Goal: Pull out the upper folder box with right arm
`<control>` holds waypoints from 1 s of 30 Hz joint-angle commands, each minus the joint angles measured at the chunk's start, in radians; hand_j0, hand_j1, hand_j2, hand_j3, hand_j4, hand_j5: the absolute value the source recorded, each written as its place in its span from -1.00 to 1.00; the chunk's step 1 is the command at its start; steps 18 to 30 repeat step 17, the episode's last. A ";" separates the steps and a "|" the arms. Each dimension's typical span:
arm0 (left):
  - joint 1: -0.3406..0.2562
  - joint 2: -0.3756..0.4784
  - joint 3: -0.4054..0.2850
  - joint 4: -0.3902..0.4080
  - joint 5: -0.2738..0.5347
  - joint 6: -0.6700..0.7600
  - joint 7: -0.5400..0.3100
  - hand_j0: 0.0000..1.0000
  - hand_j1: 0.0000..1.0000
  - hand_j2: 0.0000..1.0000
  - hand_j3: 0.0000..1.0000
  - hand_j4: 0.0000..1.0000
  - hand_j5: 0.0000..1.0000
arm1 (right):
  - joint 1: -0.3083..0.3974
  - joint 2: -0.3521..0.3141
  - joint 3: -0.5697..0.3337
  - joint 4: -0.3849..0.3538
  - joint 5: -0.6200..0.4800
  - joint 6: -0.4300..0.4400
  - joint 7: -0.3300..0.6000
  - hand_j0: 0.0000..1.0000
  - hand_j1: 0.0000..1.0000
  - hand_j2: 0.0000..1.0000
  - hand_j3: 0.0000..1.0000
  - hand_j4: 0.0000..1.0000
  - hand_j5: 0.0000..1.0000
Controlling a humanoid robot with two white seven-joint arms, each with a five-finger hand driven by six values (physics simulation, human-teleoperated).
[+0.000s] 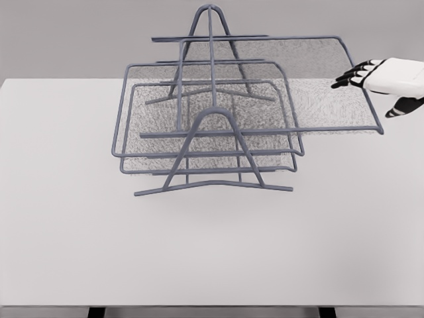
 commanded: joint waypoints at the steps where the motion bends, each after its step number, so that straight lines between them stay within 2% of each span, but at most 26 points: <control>1: 0.000 0.000 0.000 0.000 0.000 0.000 0.000 1.00 1.00 1.00 1.00 1.00 1.00 | 0.000 -0.003 -0.002 0.001 0.006 0.001 -0.002 1.00 1.00 1.00 1.00 1.00 1.00; 6: 0.000 0.000 0.000 0.000 0.000 0.000 0.000 1.00 1.00 1.00 1.00 1.00 1.00 | 0.000 -0.006 -0.060 -0.002 0.005 0.001 -0.002 1.00 1.00 1.00 1.00 1.00 1.00; 9: 0.000 0.000 0.000 0.000 0.000 0.000 0.000 1.00 1.00 1.00 1.00 1.00 1.00 | -0.015 -0.002 -0.064 -0.002 -0.011 0.001 -0.002 1.00 1.00 1.00 1.00 1.00 1.00; 16: 0.000 0.000 0.000 0.000 -0.001 0.000 0.000 1.00 1.00 1.00 1.00 1.00 1.00 | -0.009 0.005 -0.068 -0.112 -0.012 0.001 -0.002 1.00 1.00 1.00 1.00 1.00 1.00; 30: 0.000 0.000 0.000 0.000 0.000 0.000 0.000 1.00 1.00 1.00 1.00 1.00 1.00 | -0.008 0.003 -0.068 -0.112 -0.012 0.001 -0.002 1.00 1.00 1.00 1.00 1.00 1.00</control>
